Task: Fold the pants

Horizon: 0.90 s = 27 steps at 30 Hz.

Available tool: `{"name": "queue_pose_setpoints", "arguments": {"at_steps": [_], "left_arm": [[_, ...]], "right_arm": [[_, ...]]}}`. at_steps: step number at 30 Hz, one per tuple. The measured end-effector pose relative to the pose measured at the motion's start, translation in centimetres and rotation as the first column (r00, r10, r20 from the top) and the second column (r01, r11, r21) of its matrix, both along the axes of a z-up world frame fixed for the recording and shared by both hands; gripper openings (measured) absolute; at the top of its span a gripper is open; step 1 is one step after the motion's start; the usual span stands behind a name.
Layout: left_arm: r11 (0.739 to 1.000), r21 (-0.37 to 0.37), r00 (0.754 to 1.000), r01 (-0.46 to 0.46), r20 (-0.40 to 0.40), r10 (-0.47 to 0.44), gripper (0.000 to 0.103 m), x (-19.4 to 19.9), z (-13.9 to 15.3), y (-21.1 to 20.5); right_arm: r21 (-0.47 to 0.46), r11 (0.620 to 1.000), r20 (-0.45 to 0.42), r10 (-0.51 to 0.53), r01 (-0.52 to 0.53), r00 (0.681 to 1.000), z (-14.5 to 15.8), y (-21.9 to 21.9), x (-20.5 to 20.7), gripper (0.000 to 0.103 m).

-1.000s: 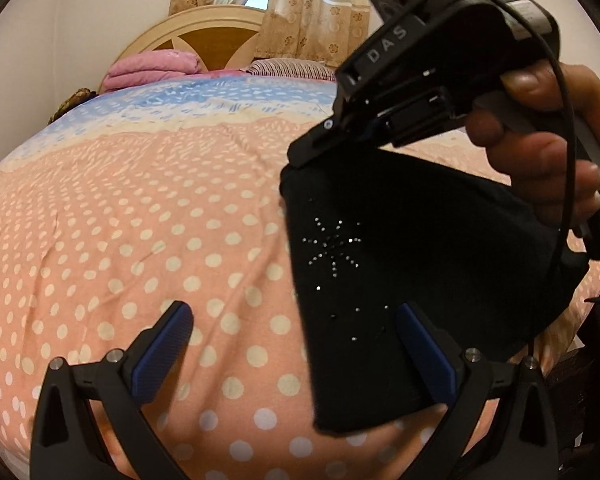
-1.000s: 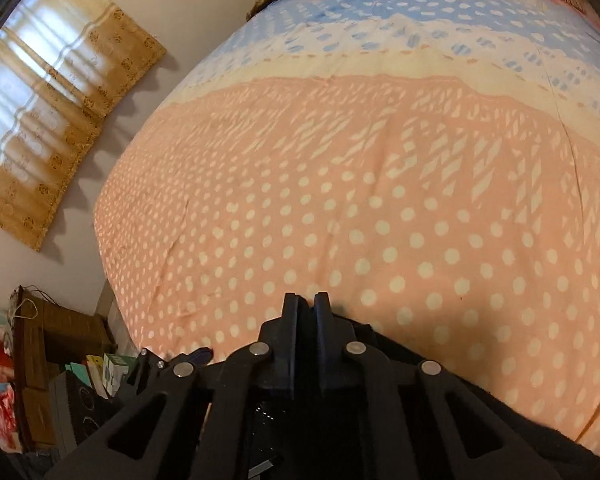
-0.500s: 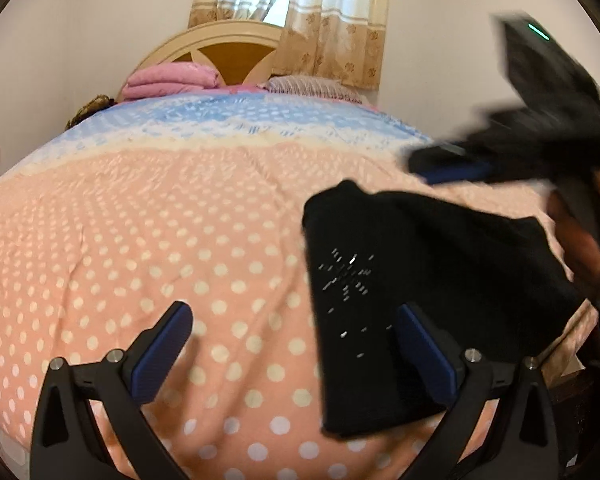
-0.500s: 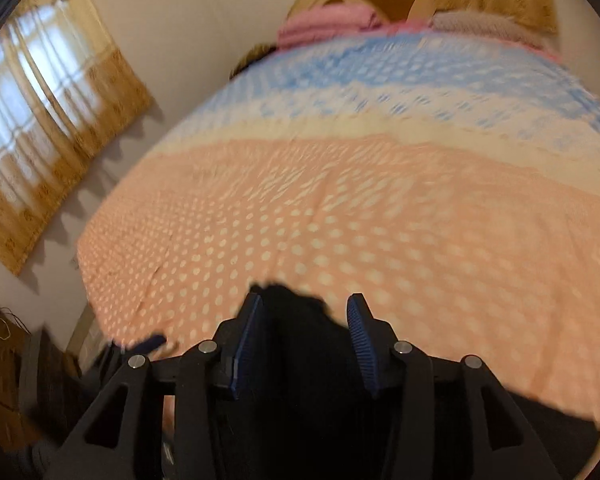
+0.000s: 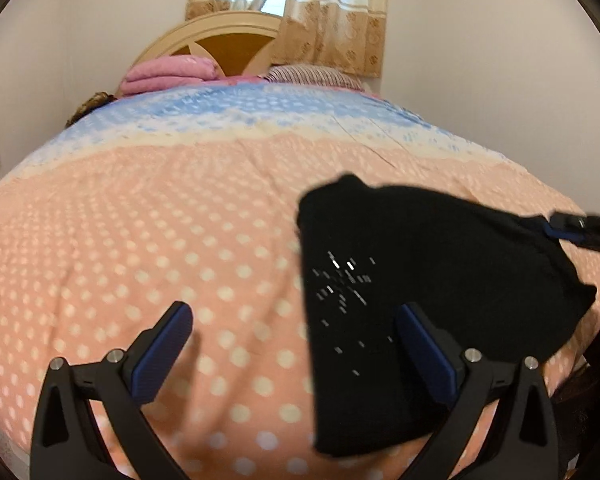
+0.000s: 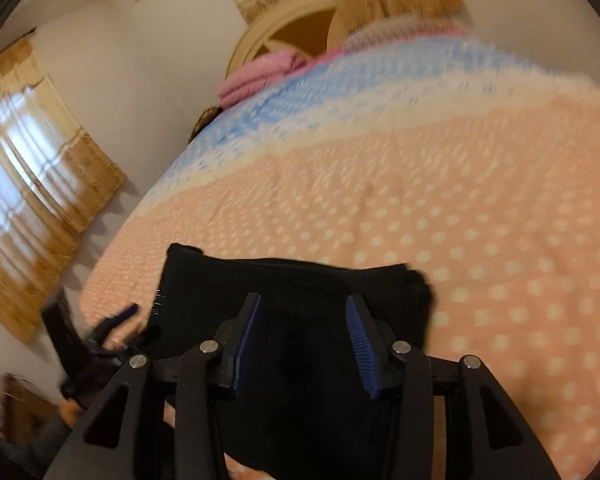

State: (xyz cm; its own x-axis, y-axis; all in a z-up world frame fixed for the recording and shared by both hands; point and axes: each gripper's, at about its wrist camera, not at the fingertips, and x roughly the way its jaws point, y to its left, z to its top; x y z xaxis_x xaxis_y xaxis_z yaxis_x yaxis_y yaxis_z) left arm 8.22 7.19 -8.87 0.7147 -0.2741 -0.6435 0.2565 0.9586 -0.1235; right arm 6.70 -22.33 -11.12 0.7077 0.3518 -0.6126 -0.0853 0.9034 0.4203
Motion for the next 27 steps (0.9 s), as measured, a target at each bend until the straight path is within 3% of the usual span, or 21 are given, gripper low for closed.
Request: {"name": "queue_pose_setpoints", "arguments": {"at_steps": [6, 10, 12, 15, 27], "left_arm": [[0.999, -0.034, 0.999, -0.010, -0.031, 0.009, 0.103, 1.4, -0.1, 0.0], [1.000, -0.018, 0.999, 0.009, -0.045, -0.010, 0.103, 1.4, -0.6, -1.4], [1.000, -0.003, 0.998, 0.023, -0.057, -0.023, 0.103, 1.6, -1.1, -2.0], [0.999, -0.039, 0.997, 0.029, -0.076, -0.032, 0.103, 2.0, -1.7, -1.9], [0.998, -0.046, 0.997, 0.034, -0.073, -0.038, 0.103, 2.2, -1.9, -2.2]], "right_arm": [[-0.003, 0.998, -0.037, -0.063, 0.063, 0.997, -1.5, -3.4, -1.3, 0.045], [0.092, 0.991, -0.091, -0.087, 0.096, 0.992, -3.1, -5.5, -1.1, 0.045], [0.113, 0.989, -0.098, -0.081, 0.092, 0.992, -3.3, -5.5, -0.9, 0.046], [0.138, 0.989, -0.103, -0.047, 0.061, 0.994, -4.1, -4.7, -0.7, 0.048], [0.086, 0.995, -0.046, -0.044, 0.048, 0.998, -4.2, -2.2, -1.1, 0.049]]}}
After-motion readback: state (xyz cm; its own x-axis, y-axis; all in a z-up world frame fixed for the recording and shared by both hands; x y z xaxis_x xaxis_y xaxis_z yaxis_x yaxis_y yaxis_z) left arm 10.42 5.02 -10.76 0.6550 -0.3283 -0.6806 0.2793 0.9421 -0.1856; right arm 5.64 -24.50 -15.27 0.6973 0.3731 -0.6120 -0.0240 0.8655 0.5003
